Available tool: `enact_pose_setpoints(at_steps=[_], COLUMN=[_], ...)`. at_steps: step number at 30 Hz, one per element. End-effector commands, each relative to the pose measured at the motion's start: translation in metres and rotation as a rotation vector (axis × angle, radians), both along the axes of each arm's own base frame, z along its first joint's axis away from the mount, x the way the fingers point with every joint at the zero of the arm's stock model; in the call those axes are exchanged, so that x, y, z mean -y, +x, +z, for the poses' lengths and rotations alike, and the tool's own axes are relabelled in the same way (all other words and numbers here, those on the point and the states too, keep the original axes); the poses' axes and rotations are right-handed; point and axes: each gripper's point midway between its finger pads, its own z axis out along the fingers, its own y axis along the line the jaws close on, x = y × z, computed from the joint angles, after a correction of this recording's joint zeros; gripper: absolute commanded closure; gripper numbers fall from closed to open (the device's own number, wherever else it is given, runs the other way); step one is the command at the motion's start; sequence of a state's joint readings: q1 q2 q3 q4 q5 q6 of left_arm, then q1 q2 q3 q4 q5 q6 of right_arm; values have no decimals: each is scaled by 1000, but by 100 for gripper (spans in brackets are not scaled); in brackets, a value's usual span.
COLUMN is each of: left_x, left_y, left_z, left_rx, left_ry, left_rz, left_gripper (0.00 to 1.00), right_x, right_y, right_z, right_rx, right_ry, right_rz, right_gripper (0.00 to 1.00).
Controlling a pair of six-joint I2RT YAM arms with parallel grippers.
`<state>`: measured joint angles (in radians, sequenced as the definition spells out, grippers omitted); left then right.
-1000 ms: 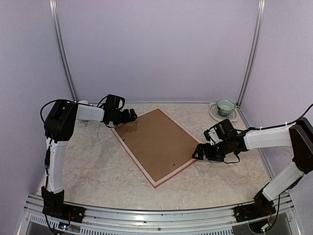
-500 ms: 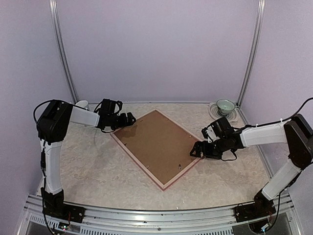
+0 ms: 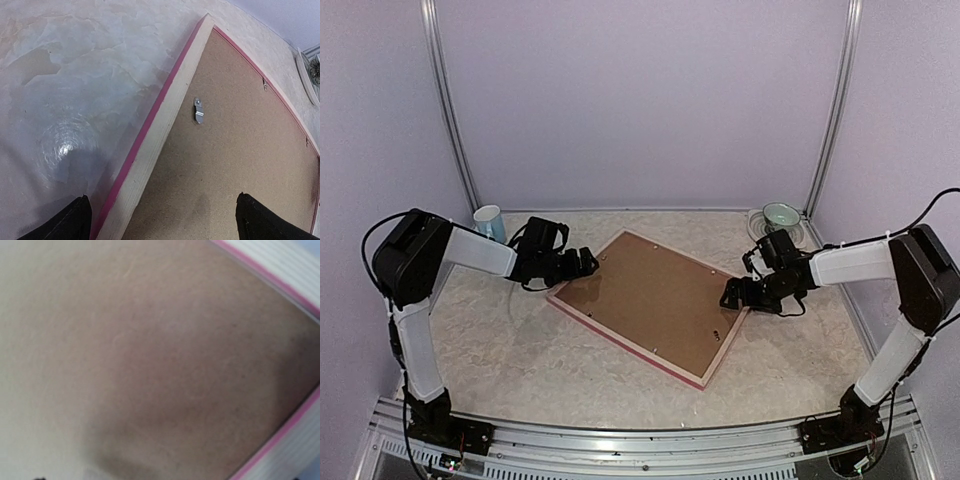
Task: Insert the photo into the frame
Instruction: Rotate the photo frame at the center of the board.
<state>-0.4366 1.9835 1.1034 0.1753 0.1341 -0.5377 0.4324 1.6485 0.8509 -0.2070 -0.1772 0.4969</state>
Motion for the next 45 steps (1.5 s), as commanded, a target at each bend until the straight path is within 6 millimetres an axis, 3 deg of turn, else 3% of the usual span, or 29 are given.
enact_pose_setpoints(at_steps=[1,11,19,29,34,40,43,45], left_x=[29,51,42,23,3,-12,-14,-14], left_y=[-35,-78,-111,-139,-120,-83,-67,-61], left_z=[6,6,13,21,32,62,62,51], left_rx=[-45,-66,-71,-63,-2,95,101,72], left_ry=[-42,-35,-36,-17,73,146,166,194], left_rz=[-51,-96,-71,-37,46,129,122,111], left_gripper=[1,1,1,1,1,1,1,1], right_x=[0,11,7,-6,-2,11,20,23], right_y=[17,35,52,92,100,87,78,72], right_z=[5,2,3,5,12,33,46,57], right_rx=[31,29,45,70,92,136,162,184], right_ry=[13,29,34,43,16,-13,-28,-27], right_rz=[23,7,7,6,-11,-40,-56,-61], right_gripper=[1,1,1,1,1,1,1,1])
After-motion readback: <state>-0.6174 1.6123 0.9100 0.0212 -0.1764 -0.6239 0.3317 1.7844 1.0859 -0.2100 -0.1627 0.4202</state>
